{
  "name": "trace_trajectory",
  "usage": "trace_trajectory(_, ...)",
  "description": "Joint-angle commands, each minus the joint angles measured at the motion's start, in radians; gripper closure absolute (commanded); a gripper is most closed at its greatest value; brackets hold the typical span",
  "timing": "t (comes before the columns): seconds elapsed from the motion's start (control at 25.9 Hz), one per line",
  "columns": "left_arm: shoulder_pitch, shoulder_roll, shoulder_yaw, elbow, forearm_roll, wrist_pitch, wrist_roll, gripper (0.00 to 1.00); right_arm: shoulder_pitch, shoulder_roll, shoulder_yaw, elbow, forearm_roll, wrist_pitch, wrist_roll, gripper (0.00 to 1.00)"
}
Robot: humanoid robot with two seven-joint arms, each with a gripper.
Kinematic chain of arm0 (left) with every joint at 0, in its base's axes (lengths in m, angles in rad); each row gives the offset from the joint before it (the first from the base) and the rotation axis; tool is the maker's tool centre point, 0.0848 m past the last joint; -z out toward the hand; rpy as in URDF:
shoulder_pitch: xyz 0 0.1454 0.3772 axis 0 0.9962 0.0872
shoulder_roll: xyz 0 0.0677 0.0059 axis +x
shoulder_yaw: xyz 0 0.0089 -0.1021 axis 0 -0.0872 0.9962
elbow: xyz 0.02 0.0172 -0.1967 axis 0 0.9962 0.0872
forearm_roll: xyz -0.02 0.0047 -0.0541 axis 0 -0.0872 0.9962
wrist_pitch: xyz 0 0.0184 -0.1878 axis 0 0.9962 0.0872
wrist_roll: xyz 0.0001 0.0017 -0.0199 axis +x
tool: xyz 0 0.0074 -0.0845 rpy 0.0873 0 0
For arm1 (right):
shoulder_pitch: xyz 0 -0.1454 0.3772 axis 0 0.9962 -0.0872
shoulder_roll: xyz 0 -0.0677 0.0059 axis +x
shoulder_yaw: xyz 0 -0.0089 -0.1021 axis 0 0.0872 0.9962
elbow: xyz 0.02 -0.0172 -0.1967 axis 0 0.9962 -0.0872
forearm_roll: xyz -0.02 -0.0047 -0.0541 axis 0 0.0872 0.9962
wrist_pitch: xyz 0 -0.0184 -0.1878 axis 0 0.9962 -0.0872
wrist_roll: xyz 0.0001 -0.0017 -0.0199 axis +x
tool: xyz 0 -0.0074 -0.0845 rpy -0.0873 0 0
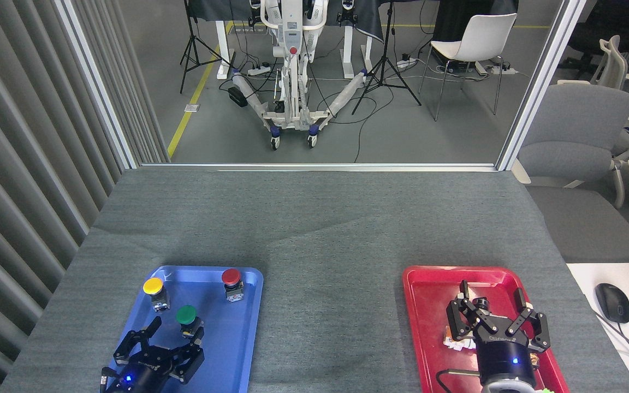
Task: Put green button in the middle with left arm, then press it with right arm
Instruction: 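Close the left gripper on the green button, then carry the green button off the tray toward the table middle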
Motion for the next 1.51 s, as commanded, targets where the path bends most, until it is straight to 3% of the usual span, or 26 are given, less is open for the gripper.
trace_trajectory(0.0,-0.011,0.0,0.0,0.026,0.0,-0.003,0.0,0.01,0.0,0.0,0.0,0.0,0.0,-0.002,0.0,0.0)
trace_trajectory(0.12,-0.017,-0.004,-0.002,0.029,0.0,-0.002,0.002,0.03,0.0,0.0,0.0,0.0,0.0,-0.002,0.0,0.0)
trace_trajectory(0.27,-0.031,-0.004,-0.002,0.033,0.0,-0.002,0.002,0.2,0.0,0.0,0.0,0.0,0.0,-0.002,0.0,0.0)
trace_trajectory(0.66,-0.038,-0.004,-0.012,0.062,0.0,-0.023,0.003,0.21,0.0,0.001,0.0,0.0,0.0,-0.002,0.0,0.0)
trace_trajectory(0.77,-0.038,-0.008,-0.019,0.062,0.002,-0.022,0.008,0.25,-0.001,0.001,0.0,0.0,0.0,-0.002,0.0,0.0)
trace_trajectory(0.97,-0.035,-0.011,-0.02,0.06,0.002,-0.02,0.015,0.51,-0.001,0.001,0.0,0.0,0.0,-0.002,0.0,0.0)
trace_trajectory(1.16,-0.023,0.001,-0.02,0.06,0.0,-0.055,0.015,1.0,-0.001,0.001,0.0,0.0,0.0,-0.002,0.0,0.0)
trace_trajectory(1.31,-0.015,0.007,-0.02,0.022,-0.001,-0.094,0.06,1.0,0.0,0.001,0.0,0.0,0.0,-0.002,0.0,0.0)
trace_trajectory(1.47,0.018,0.004,-0.022,-0.102,-0.003,-0.112,0.143,1.0,-0.001,0.0,0.0,0.0,0.0,-0.002,0.0,0.0)
